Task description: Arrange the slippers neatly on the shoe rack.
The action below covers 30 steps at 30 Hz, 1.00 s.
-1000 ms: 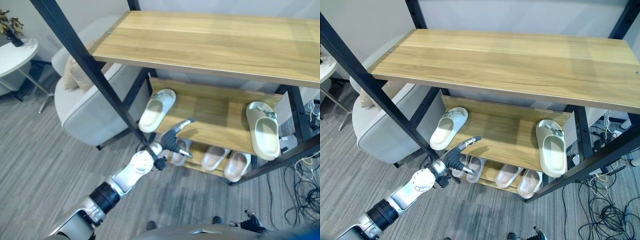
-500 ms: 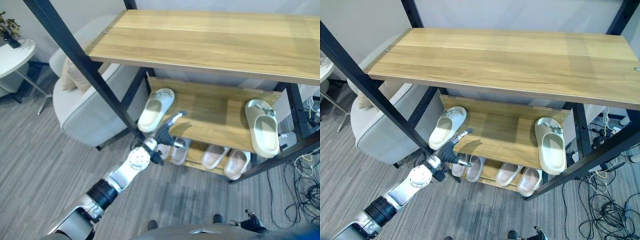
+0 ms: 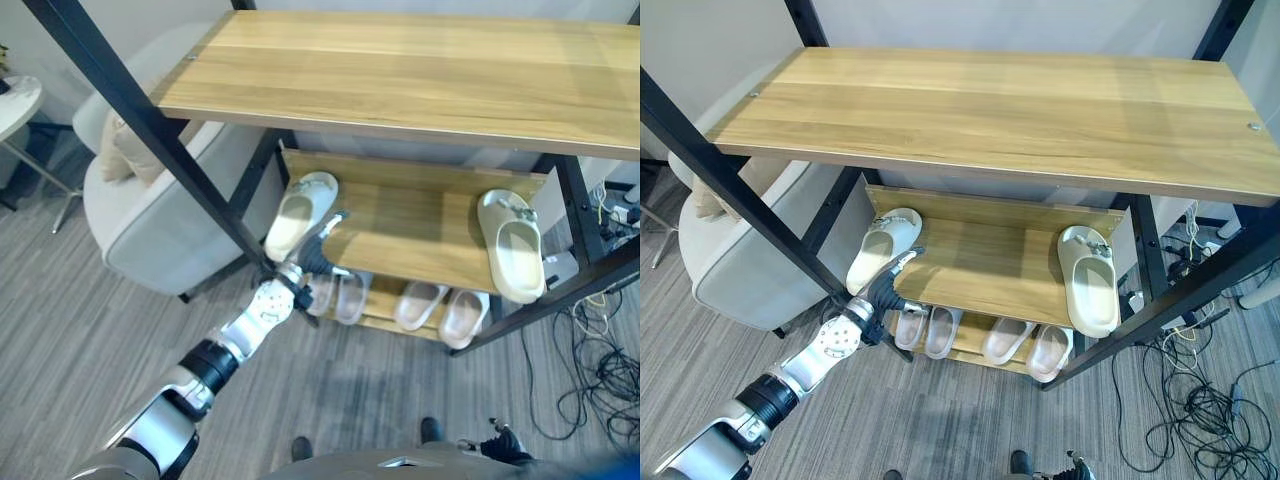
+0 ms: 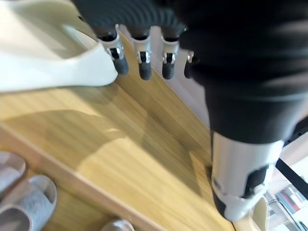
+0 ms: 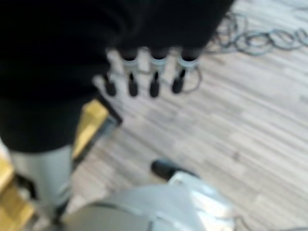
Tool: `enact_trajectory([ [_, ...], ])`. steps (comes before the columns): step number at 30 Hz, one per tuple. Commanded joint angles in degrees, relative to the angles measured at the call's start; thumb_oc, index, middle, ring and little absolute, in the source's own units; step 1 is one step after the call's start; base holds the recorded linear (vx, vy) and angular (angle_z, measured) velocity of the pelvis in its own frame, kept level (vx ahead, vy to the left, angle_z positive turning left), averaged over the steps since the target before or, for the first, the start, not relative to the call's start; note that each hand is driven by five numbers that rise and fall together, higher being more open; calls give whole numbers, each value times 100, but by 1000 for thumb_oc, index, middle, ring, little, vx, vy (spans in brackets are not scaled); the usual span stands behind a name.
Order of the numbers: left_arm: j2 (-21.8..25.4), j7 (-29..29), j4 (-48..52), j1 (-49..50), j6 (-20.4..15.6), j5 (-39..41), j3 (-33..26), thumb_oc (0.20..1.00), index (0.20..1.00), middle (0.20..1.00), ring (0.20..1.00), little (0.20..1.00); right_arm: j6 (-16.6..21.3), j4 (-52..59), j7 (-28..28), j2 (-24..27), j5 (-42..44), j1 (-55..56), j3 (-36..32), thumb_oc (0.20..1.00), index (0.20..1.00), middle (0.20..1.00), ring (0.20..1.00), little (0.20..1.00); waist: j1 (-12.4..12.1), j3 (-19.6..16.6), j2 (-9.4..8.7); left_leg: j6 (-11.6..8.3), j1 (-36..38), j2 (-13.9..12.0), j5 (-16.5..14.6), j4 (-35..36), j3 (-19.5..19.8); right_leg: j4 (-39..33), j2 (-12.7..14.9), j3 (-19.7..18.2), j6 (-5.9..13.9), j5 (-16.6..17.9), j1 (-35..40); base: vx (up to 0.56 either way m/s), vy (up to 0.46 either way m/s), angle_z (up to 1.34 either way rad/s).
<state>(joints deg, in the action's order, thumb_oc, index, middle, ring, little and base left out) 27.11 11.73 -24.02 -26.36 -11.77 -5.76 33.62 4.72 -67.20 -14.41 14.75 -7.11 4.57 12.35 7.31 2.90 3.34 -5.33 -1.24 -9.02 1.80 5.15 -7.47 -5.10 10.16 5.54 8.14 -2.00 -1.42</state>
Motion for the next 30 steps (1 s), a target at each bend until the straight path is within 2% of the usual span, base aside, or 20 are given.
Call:
enact_trajectory([
  [1, -123, 436, -571, -1026, -116, 48, -480, 1000, 1000, 1000, 1000, 1000, -14, 36, -98, 206, -111, 58, 257, 1000, 1000, 1000, 1000, 1000, 55, 155, 34, -174, -500, 83, 38, -15, 291, 10, -46, 73, 249, 350, -404, -47, -7, -2],
  [6, -107, 619, -707, -1360, -121, 58, -452, 1000, 1000, 1000, 1000, 1000, -14, 59, -146, 202, -122, -15, 358, 1000, 1000, 1000, 1000, 1000, 77, 147, 0, -187, -753, 51, 119, -15, 279, 10, -49, 43, 232, 433, -677, -18, -2, -4],
  [9, -79, 634, -611, -1329, -157, -150, -466, 1000, 1000, 1000, 1000, 1000, 63, 82, -223, 225, -101, -186, 425, 1000, 1000, 1000, 1000, 1000, 5, 129, -8, -186, -830, 39, 139, -15, 301, 10, -49, 34, 217, 436, -747, 6, -7, -8],
  [13, -88, 702, -669, -1532, -116, -343, -374, 1000, 1000, 1000, 1000, 1000, 59, 25, -220, 200, -126, -247, 500, 1000, 1000, 1000, 1000, 1000, 30, 92, -16, -198, -844, 18, 148, -15, 289, 10, -57, 13, 216, 438, -788, 24, -6, -9],
  [25, -45, 693, -712, -1559, -198, 45, -429, 1000, 1000, 1000, 1000, 1000, 3, -88, -231, 166, -171, -339, 632, 1000, 1000, 1000, 1000, 1000, 0, 43, 33, -212, -806, 1, 137, -15, 274, 10, -75, 41, 206, 399, -747, 2, 0, -1],
  [30, 25, 700, -651, -1579, -185, -38, -427, 1000, 1000, 1000, 1000, 1000, -14, -129, -228, 146, -176, -335, 637, 1000, 1000, 1000, 1000, 1000, -11, 46, 34, -209, -734, 6, 112, -15, 266, 10, -69, 56, 208, 382, -673, 4, 1, 1],
])
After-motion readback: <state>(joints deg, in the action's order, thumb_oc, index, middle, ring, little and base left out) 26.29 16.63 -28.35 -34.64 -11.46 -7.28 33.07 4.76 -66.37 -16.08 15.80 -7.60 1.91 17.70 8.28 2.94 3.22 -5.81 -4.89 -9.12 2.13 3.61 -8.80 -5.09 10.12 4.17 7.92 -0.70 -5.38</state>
